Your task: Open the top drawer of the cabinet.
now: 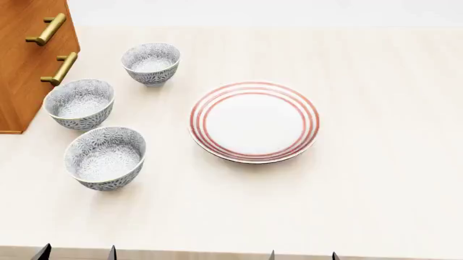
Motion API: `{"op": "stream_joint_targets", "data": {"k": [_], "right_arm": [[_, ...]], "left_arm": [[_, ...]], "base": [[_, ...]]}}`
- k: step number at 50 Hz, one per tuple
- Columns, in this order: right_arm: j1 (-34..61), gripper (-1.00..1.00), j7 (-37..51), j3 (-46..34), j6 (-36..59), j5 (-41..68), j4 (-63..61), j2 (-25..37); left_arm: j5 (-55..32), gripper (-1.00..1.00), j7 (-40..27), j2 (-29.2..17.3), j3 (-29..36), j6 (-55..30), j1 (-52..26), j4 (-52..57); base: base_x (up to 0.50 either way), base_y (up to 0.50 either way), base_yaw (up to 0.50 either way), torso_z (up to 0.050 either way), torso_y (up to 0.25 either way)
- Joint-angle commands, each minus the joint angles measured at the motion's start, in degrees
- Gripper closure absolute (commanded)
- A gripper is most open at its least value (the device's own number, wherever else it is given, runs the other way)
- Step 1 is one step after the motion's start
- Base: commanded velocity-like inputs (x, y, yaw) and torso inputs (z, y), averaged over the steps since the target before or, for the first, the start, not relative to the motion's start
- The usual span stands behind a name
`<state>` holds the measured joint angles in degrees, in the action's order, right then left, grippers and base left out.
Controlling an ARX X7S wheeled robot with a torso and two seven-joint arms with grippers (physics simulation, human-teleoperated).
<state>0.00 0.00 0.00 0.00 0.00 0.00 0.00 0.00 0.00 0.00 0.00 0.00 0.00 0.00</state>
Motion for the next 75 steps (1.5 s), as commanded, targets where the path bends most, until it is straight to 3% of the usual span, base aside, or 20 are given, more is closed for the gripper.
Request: {"op": "stream_joint_targets", "data": {"k": [1, 10, 13, 14, 18, 20, 23, 31, 44, 50, 53, 62, 75], "right_arm": [[-0.2, -1.0, 1.2, -1.2, 0.6, 0.8, -0.4, 0.9], [-0.6, -1.0, 3.2, -3.2, 1.2, 2.1, -1.8, 2.5], [-0.6, -1.0, 3.5, -3.4, 1.2, 2.2, -1.9, 2.7], [-0.7, -1.0, 1.0, -1.0, 1.5, -0.5, -1.9, 0.6], [-0.7, -1.0, 2.3, -2.0, 0.4, 1.2, -1.7, 1.5], [1.7, -1.0, 2.2, -2.4, -8.8, 0.9, 9.3, 2.2], [-2.1, -1.0, 4.2, -4.2, 0.2, -0.3, -4.2, 1.8], [-2.4, -1.0, 5.4, -5.6, 2.9, 1.4, -8.2, 2.7], [-1.1, -1.0, 7.0, -7.2, 18.8, 1.6, -33.6, 5.1], [-0.1, -1.0, 7.6, -7.6, 22.3, 1.4, -41.2, 6.0], [0.2, -1.0, 8.0, -7.5, 24.1, 1.6, -43.1, 6.2], [2.0, -1.0, 8.9, -7.6, 27.6, 3.2, -48.6, 6.3], [1.0, -1.0, 9.1, -6.8, 24.1, 5.5, -48.0, 7.3]], "left_arm": [[-1.1, -1.0, -0.9, -0.9, 1.1, -0.4, 0.3, 0.5], [-2.4, -1.0, -3.0, -2.6, 2.7, -1.7, 0.8, 2.1], [-4.2, -1.0, -1.8, -3.1, 3.2, -3.6, 1.2, 3.2], [-2.7, -1.0, 1.7, -0.9, 0.3, -6.0, 1.0, 3.3], [-2.7, -1.0, -0.5, -1.6, 1.4, -3.4, 1.5, 3.6], [-3.0, -1.0, -1.0, -2.0, 1.8, -3.3, 1.4, 3.6], [-3.4, -1.0, -1.5, -2.4, 2.3, -3.5, 1.4, 3.8], [-5.7, -1.0, -2.5, -2.9, 2.6, -3.9, 1.3, 5.5], [-7.4, -1.0, -5.6, -5.8, 2.0, -12.0, 2.3, 27.4], [-8.8, -1.0, -7.3, -7.0, 1.5, -19.8, 1.6, 38.7], [-8.3, -1.0, -7.3, -7.2, 1.8, -17.0, 2.5, 37.5], [-9.2, -1.0, -8.4, -8.0, 2.0, -19.3, 2.8, 42.4], [-9.5, -1.0, -9.4, -8.9, 2.6, -19.9, 2.9, 43.9]], "base": [[0.0, 0.0, 0.0, 0.0, 0.0], [0.0, 0.0, 0.0, 0.0, 0.0], [0.0, 0.0, 0.0, 0.0, 0.0], [0.0, 0.0, 0.0, 0.0, 0.0], [0.0, 0.0, 0.0, 0.0, 0.0], [0.0, 0.0, 0.0, 0.0, 0.0], [0.0, 0.0, 0.0, 0.0, 0.0], [0.0, 0.0, 0.0, 0.0, 0.0], [0.0, 0.0, 0.0, 0.0, 0.0], [0.0, 0.0, 0.0, 0.0, 0.0], [0.0, 0.0, 0.0, 0.0, 0.0], [0.0, 0.0, 0.0, 0.0, 0.0], [0.16, 0.0, 0.0, 0.0, 0.0]]}}
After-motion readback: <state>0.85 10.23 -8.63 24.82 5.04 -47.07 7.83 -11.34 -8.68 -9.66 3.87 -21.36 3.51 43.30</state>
